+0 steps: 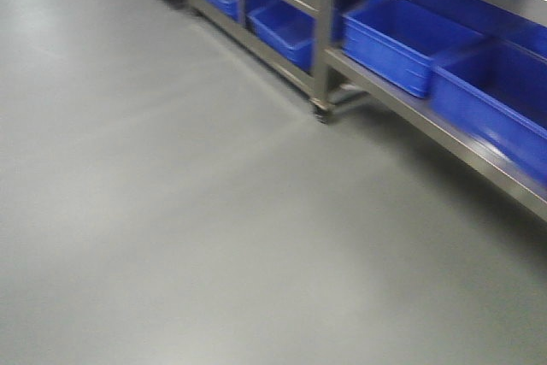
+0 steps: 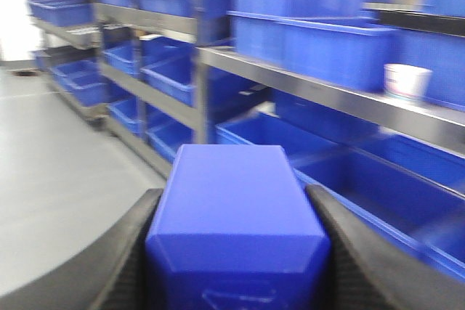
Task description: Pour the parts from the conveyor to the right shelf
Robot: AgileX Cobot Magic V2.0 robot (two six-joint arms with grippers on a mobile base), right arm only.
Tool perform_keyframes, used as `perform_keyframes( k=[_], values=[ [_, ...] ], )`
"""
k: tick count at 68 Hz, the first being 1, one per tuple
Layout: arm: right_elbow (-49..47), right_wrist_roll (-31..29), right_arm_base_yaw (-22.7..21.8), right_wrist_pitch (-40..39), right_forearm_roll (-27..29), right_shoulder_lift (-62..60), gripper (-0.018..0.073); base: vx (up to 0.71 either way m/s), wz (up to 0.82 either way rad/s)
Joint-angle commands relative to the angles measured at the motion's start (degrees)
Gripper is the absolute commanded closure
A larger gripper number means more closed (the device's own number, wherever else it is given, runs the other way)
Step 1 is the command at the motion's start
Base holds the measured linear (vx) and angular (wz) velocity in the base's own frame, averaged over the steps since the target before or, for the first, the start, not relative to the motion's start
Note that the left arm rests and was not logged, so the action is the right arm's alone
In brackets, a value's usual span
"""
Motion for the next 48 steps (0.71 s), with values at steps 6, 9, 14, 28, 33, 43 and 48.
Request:
perform_keyframes(
  k=[6,9,14,28,33,43,48],
  values=[
    [-1.51,-0.3,-0.08,-4.72,-0.12,0.55,0.0565,0.57,0.56],
    [-1.51,-0.3,-0.08,-4.72,-0.12,0.55,0.0565,0.58,0.55],
    [-1.51,-0.3,-0.08,-4.72,-0.12,0.55,0.0565,0.58,0.54],
    [-1.51,-0.3,-0.08,-4.72,-0.12,0.55,0.0565,0.6,0.5],
    [-1.51,-0.3,-0.08,-4.72,-0.12,0.55,0.0565,0.62,0.47],
    [-1.51,-0.3,-0.08,-4.72,-0.12,0.55,0.0565,0.63,0.44],
    [-1.51,-0.3,-0.08,-4.72,-0.12,0.55,0.0565,0.63,0.37]
  ],
)
